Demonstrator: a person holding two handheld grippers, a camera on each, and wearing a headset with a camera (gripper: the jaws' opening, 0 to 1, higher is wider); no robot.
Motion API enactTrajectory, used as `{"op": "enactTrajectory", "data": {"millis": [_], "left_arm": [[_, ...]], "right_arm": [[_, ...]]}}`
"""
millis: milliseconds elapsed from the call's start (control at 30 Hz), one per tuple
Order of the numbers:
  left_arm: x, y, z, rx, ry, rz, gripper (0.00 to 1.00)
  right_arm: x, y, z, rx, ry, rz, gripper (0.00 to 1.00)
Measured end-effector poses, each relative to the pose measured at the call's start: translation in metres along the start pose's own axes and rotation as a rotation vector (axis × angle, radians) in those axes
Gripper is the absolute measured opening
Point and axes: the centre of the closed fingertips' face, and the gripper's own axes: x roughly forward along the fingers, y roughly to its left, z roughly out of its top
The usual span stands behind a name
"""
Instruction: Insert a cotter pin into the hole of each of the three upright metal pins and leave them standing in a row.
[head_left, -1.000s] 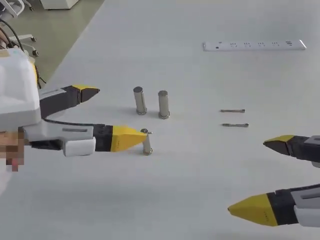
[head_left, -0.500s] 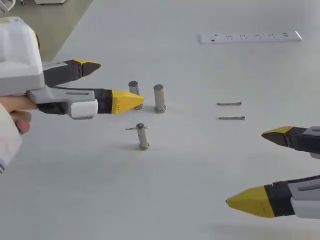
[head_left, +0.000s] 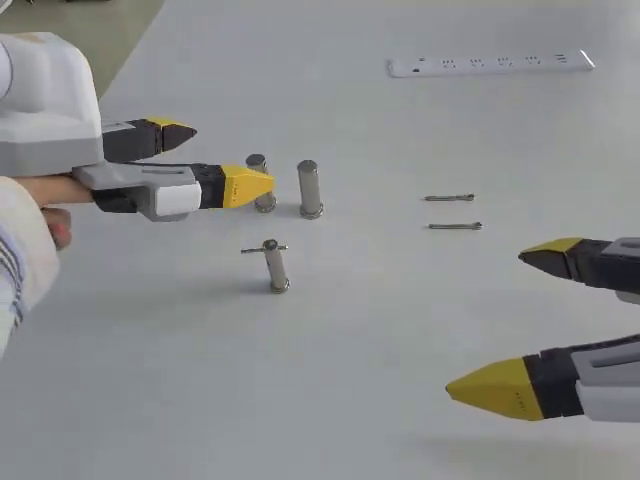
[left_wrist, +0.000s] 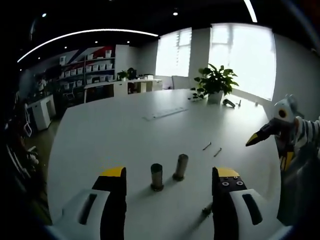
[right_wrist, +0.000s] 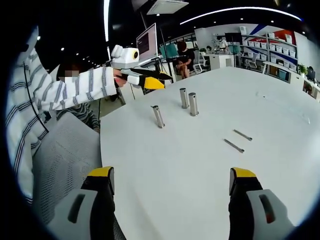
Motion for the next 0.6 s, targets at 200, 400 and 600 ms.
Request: {"op": "enactTrajectory", "data": {"millis": [200, 400, 600], "left_arm": [[0.012, -0.001, -0.009, 0.000, 0.031, -0.007, 0.57], [0.024, 0.005, -0.022, 0.013, 0.080, 0.015, 0.49], [0.031, 0.016, -0.033, 0.007, 0.123, 0.057, 0.40]], "right_arm": [[0.000, 0.001, -0.001, -0.007, 0.005, 0.000, 0.95], [0.001, 0.001, 0.000, -0.003, 0.000, 0.001, 0.95], [0.002, 0.001, -0.001, -0.001, 0.000, 0.002, 0.94]]}}
